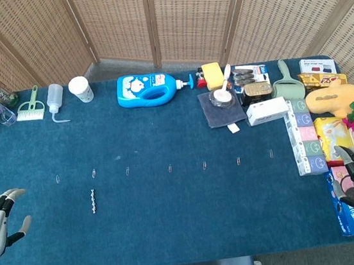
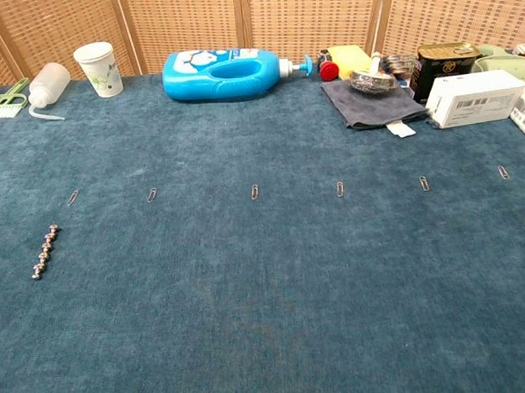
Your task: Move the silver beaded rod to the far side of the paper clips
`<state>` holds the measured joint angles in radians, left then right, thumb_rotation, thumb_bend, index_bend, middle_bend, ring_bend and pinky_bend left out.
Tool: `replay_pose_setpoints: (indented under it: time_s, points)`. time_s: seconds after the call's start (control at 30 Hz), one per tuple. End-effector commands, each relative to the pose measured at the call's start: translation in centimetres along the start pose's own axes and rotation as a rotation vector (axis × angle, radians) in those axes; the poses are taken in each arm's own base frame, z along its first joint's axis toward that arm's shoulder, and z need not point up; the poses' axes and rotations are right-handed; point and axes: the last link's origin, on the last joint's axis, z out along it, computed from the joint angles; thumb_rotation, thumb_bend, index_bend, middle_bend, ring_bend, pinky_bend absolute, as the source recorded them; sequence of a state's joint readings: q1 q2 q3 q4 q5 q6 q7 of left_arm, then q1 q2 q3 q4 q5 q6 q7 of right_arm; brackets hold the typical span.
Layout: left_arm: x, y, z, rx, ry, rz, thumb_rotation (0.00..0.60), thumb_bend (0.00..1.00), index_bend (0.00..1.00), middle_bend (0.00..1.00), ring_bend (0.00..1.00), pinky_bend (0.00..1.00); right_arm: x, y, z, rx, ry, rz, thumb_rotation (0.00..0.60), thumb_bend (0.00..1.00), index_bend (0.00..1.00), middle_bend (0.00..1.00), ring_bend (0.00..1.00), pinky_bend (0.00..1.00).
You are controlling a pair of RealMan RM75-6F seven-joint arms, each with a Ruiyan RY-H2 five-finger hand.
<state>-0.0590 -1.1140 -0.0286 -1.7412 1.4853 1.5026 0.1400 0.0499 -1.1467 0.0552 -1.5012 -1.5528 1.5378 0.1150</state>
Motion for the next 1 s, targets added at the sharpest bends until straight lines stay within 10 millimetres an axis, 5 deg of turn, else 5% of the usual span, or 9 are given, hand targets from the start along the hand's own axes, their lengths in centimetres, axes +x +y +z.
replay_pose_setpoints:
  time_s: [0.03, 0.47, 1.0]
  points:
    - [-0.2, 0.1, -0.1, -0.008, -0.009, -0.005, 0.600, 0.31, 0.23, 0.27, 0.28, 0.34, 0.0, 0.0, 0.1, -0.003, 0.000, 0.002, 0.600, 0.50, 0.00, 0.15, 0.11, 0.16]
    - [0.1, 0.2, -0.2, -0.028, -0.026, -0.005, 0.600, 0.31, 0.23, 0.27, 0.28, 0.34, 0.3, 0.2, -0.3, -0.003, 0.009, 0.007, 0.600, 0.50, 0.00, 0.15, 0.11, 0.16]
    - [-0.7, 2.1, 5.2, -0.234, -0.109, 0.188, 0.600, 0.31, 0.23, 0.29, 0.28, 0.34, 0.3, 0.5, -0.3, -0.028, 0.004, -0.002, 0.600, 0.50, 0.00, 0.15, 0.11, 0.16]
